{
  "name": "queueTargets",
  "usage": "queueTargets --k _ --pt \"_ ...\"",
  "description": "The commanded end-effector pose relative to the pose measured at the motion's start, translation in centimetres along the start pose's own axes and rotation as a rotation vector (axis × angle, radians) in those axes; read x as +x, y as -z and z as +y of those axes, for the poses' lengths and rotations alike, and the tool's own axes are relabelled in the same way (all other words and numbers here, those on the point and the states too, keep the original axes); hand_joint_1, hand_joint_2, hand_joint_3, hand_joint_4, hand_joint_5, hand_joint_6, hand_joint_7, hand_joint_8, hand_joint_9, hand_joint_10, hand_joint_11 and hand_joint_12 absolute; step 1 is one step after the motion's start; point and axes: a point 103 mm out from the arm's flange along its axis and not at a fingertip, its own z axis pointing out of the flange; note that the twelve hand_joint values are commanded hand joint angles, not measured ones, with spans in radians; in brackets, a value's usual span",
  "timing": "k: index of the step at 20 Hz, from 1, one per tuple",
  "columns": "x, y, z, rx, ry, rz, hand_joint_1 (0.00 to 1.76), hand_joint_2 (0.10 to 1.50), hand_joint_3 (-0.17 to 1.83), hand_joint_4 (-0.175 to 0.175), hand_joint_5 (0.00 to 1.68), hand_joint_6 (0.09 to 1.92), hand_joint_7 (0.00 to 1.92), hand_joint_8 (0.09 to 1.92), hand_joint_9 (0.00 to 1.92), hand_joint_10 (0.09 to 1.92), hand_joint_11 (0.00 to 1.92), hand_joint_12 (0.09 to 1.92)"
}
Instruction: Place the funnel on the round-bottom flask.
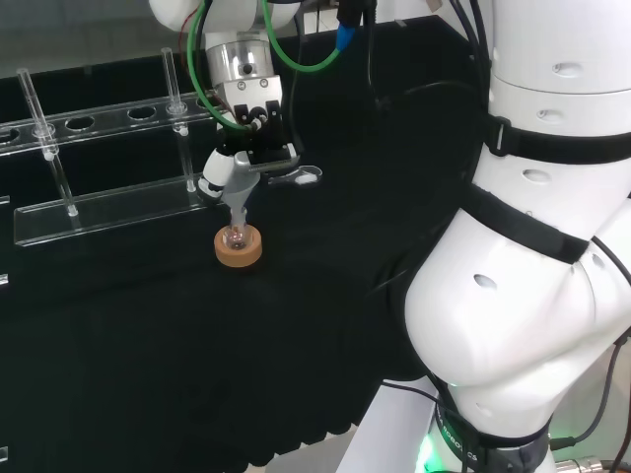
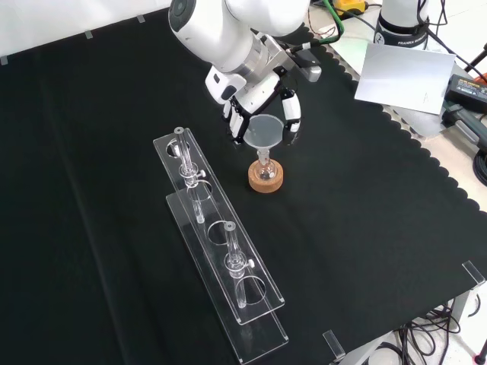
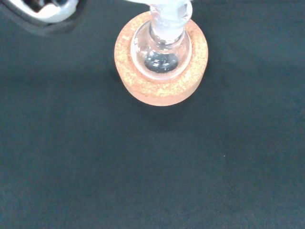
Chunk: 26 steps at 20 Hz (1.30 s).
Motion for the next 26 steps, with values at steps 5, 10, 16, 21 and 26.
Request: queueTargets --k 5,10,16,21,26 --pt "0.17 -0.14 -0.05 0.004 0.039 -0.014 0.81 0.72 0.57 -0.059 0.53 0.66 0.62 0.75 0.88 0.51 0.52 1.36" --pt "0.25 -0.21 -0.07 0.006 0.039 -0.020 0.80 0.72 0.57 -0.060 0.53 0.66 0.62 0.75 0.88 0.51 0.52 1.36" --pt "0.13 -0.26 -0.22 0.012 0.049 -0.017 0.80 0.72 0.57 -0.060 0.49 0.64 0.60 0.75 0.85 0.50 0.51 1.36" --pt "-0.13 -0.36 -0.44 0.018 0.057 -0.015 0.77 0.69 0.57 -0.066 0.41 0.54 0.55 0.77 0.80 0.54 0.48 1.37" --pt "-0.54 -0.52 -0.72 0.019 0.060 -0.017 0.75 0.66 0.57 -0.071 0.38 0.47 0.50 0.79 0.77 0.57 0.47 1.38"
